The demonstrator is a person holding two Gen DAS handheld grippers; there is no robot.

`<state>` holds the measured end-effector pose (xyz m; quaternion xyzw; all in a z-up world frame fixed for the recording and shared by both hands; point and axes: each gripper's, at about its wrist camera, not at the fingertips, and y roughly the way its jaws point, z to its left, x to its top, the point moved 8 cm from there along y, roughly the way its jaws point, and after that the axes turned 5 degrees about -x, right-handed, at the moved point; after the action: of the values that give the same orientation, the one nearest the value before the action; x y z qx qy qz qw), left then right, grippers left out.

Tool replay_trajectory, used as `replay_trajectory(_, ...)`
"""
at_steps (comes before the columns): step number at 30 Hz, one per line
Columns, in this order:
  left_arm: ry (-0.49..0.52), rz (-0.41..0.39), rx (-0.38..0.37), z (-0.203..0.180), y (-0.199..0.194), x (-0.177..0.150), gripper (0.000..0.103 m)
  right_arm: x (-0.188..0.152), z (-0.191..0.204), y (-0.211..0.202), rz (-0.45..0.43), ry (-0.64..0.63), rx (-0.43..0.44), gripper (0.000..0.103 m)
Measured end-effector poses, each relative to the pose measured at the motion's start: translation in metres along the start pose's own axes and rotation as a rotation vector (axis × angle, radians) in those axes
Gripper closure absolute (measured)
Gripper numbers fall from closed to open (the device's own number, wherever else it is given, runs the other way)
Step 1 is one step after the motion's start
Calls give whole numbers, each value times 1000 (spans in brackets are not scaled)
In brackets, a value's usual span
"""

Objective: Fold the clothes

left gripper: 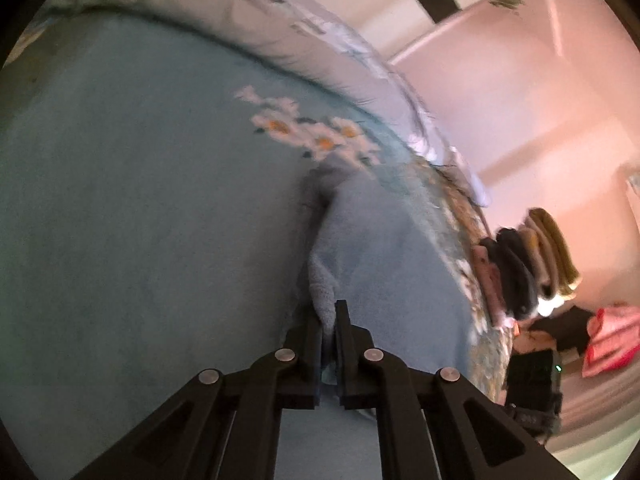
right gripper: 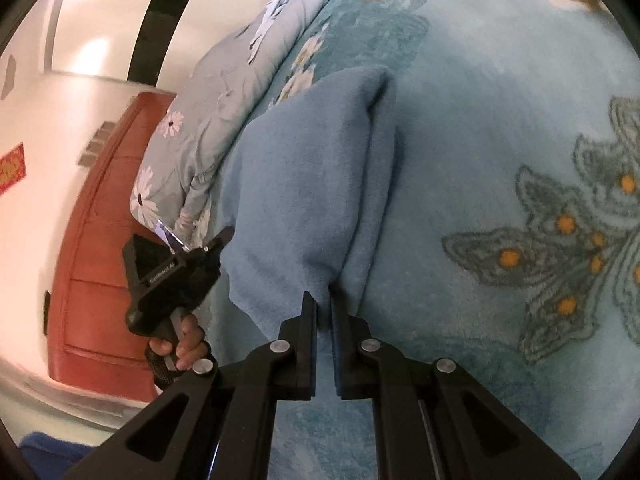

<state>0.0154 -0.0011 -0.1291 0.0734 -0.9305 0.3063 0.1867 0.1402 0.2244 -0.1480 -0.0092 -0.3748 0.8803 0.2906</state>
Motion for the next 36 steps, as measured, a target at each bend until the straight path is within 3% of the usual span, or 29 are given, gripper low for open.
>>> replay_trajectory(2, 33, -9, -15, -9, -6, 6, 86, 0, -1, -3, -1, -12, 1, 95)
replay_trajectory(3, 45, -20, -13, -10, -10, 9, 67, 0, -2, -5, -7, -15, 4, 91)
replay_trajectory(4, 52, -34, 2, -10, -14, 14, 44, 1, -4, -9, -20, -14, 8, 83)
replay_trajectory(5, 56, -41, 22, -7, -15, 19, 37, 3, -5, -13, -34, -12, 13, 76)
replay_trajectory(6, 60, -49, 43, -5, -16, 25, 36, 6, -7, -18, -55, -8, 10, 61)
replay_trajectory(7, 59, -43, 57, -2, -14, 29, 36, 10, -11, -21, -75, 4, 1, 52)
replay_trajectory(14, -26, 65, 39, 24, 28, 44, 34, 32, -25, -23, -137, 94, -34, 51)
replay_trajectory(20, -67, 51, 8, 22, 35, 40, 34, 44, -25, -18, -196, 151, -83, 51)
replay_trajectory(25, -106, 80, -47, 14, 38, 29, 34, 45, -16, -16, -214, 148, -46, 49)
replay_trajectory(27, -111, 96, -57, 9, 40, 23, 36, 46, -14, -16, -219, 153, -20, 54)
replay_trajectory(29, -91, 94, -33, 3, 40, 17, 37, 50, -11, -17, -215, 151, 1, 70)
replay_trajectory(31, -85, 100, -36, -5, 39, 12, 53, 55, -10, -18, -206, 144, 12, 85)
replay_trajectory(34, -111, 133, -103, -23, 38, -4, 64, 73, -6, -22, -201, 112, 12, 88)
replay_trajectory(36, -104, 166, -137, -36, 39, -17, 64, 89, -3, -28, -203, 68, -8, 89)
